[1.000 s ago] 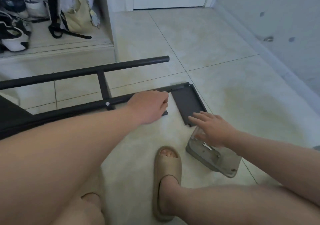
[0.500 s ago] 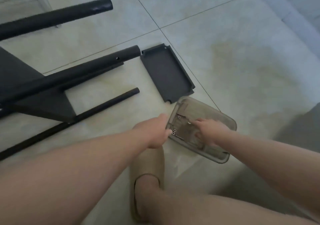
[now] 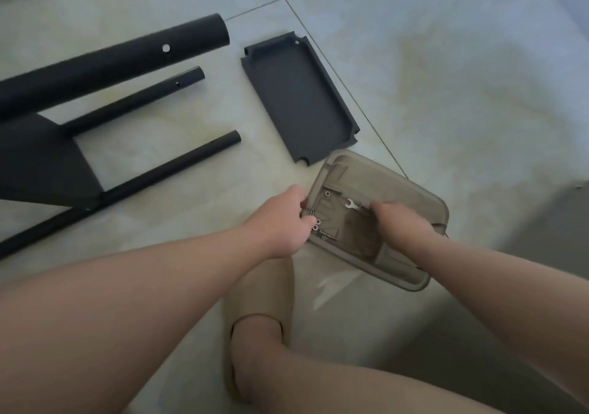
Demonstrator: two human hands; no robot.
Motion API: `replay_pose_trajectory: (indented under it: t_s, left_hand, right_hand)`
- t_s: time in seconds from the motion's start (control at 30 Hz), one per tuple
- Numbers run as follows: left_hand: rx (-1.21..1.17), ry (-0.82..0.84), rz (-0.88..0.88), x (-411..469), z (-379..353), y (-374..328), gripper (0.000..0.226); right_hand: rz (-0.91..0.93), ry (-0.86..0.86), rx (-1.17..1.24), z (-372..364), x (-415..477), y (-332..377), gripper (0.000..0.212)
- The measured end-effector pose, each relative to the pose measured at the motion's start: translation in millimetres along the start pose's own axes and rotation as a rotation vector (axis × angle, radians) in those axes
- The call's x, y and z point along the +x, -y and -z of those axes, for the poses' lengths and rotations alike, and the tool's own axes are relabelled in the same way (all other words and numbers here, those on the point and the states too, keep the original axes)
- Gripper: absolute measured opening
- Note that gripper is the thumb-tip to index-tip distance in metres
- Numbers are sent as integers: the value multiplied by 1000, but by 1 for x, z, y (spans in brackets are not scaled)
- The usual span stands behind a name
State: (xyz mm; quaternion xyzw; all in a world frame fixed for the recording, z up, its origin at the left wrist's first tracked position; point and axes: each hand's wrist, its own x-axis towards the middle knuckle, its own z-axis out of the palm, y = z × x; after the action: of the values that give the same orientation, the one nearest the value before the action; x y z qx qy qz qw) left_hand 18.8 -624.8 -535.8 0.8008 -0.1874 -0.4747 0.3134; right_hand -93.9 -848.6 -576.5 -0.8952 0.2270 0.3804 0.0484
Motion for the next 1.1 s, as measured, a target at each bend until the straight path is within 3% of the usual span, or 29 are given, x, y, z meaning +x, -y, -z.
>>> replay_pose_trajectory:
  t_s: [0.17,0.4,0.57,0.8,0.9,1.0,1.1]
  left_hand:
    - [-35,7,16,-3,1,3,20]
    - [-44,12,31,-5,4,3,18]
    - [-48,26,46,-8,4,2,25]
    - [42,26,132,-26,32,-8,49]
    - [12,21,157,-41,60,-21,28]
    - [-59,68,229,-64,93,-31,26]
    - [-200,36,267,-94,129,-35,31]
  right_hand:
    - [7,-41,-37,-6,1,8,18]
    - [72,-42,-197,-11,-3,11,30]
    - [105,-46,-131,-10,-8,11,29]
    - [32,-92,409,30,-31,24,12]
    - [49,-86,744,68,-53,43,14]
    - [153,-73,992,113,-86,70,15]
    - [317,-111,1082,160,-124,105,13]
